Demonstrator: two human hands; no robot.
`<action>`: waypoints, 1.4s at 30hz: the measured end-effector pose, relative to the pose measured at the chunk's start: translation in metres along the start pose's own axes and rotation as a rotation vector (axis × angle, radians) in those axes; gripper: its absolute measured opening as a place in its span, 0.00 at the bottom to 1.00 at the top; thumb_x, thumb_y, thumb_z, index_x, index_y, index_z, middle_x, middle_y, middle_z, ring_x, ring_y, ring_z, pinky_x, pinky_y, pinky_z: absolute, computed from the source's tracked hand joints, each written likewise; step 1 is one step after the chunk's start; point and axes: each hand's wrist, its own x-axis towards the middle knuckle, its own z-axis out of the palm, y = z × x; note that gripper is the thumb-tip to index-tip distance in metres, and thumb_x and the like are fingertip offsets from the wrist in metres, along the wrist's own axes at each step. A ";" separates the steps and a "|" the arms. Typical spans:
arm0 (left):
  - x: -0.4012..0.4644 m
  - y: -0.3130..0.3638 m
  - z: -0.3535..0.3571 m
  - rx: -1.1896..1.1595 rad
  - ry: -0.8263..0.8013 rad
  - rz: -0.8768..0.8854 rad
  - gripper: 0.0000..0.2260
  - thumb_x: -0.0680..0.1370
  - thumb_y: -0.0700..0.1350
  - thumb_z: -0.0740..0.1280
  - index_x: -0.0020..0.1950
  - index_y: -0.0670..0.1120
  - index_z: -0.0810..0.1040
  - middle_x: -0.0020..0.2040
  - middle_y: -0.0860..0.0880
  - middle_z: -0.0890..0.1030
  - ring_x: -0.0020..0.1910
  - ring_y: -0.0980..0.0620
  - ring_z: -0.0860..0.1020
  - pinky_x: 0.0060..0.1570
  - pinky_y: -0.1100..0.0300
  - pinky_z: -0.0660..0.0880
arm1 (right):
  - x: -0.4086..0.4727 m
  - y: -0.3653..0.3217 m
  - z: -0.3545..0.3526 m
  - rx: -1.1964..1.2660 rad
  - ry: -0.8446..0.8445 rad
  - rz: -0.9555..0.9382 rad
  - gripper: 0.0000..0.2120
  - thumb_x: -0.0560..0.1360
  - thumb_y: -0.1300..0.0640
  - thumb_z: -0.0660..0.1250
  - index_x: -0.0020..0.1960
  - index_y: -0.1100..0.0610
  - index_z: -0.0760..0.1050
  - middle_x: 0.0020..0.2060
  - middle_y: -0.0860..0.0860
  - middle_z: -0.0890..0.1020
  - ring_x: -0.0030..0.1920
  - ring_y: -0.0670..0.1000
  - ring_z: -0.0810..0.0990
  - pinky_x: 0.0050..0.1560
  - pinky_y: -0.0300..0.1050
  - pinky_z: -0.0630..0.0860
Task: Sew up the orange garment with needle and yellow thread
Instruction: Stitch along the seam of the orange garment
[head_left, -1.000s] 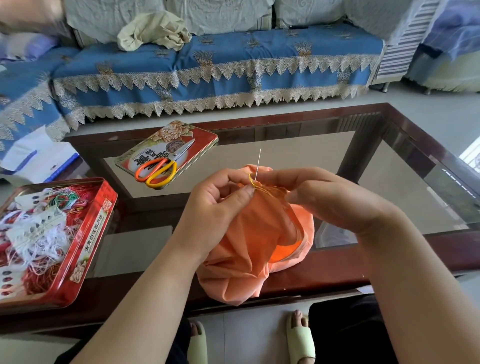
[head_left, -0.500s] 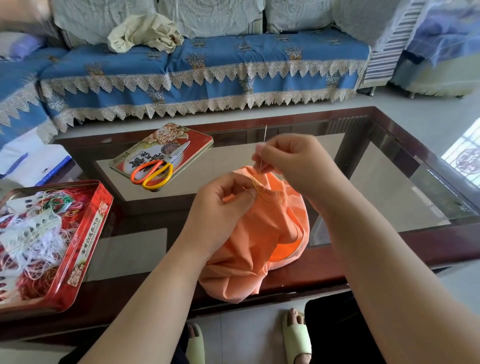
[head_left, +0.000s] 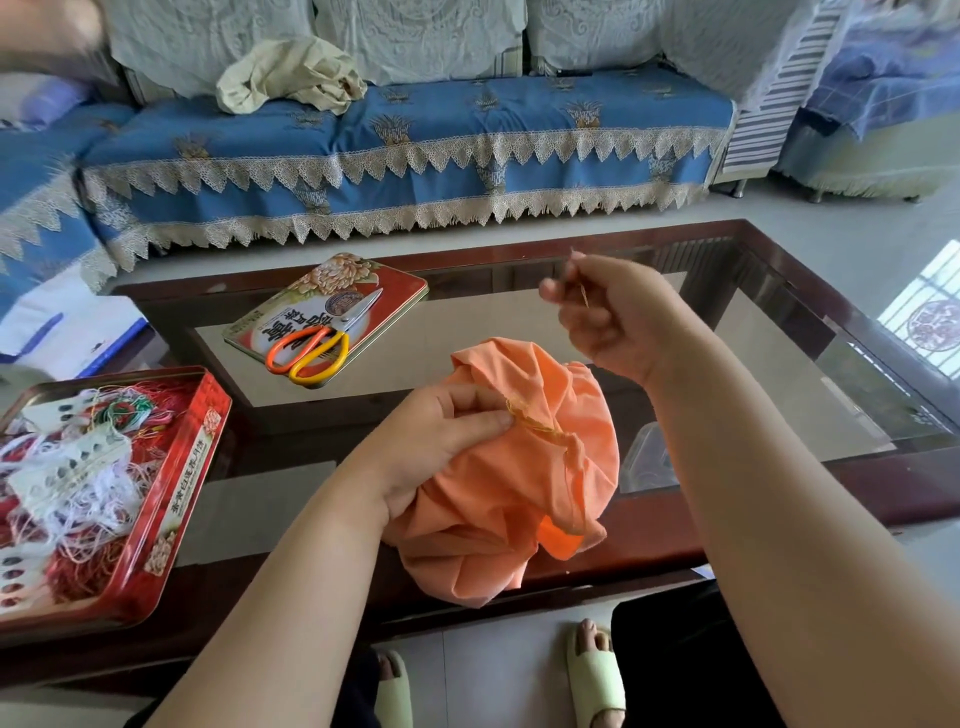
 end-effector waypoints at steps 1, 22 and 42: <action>0.000 0.000 -0.003 -0.008 -0.028 -0.011 0.04 0.68 0.49 0.73 0.41 0.53 0.86 0.45 0.49 0.85 0.48 0.50 0.81 0.54 0.55 0.75 | 0.001 0.006 -0.008 -0.105 -0.004 0.029 0.14 0.83 0.57 0.54 0.38 0.56 0.66 0.30 0.53 0.80 0.17 0.43 0.61 0.16 0.31 0.56; 0.000 -0.009 0.004 0.115 -0.158 -0.039 0.04 0.68 0.45 0.72 0.40 0.53 0.85 0.43 0.52 0.84 0.46 0.57 0.81 0.47 0.65 0.73 | -0.002 0.023 -0.025 0.078 -0.581 -0.021 0.09 0.79 0.52 0.53 0.42 0.53 0.64 0.41 0.47 0.84 0.16 0.39 0.60 0.18 0.31 0.49; -0.001 -0.006 0.012 0.127 -0.048 -0.025 0.07 0.62 0.56 0.72 0.38 0.59 0.85 0.41 0.55 0.85 0.44 0.60 0.81 0.50 0.62 0.72 | -0.014 0.022 -0.014 -0.101 -0.028 -0.300 0.13 0.84 0.57 0.51 0.40 0.54 0.63 0.49 0.55 0.85 0.19 0.46 0.54 0.20 0.33 0.53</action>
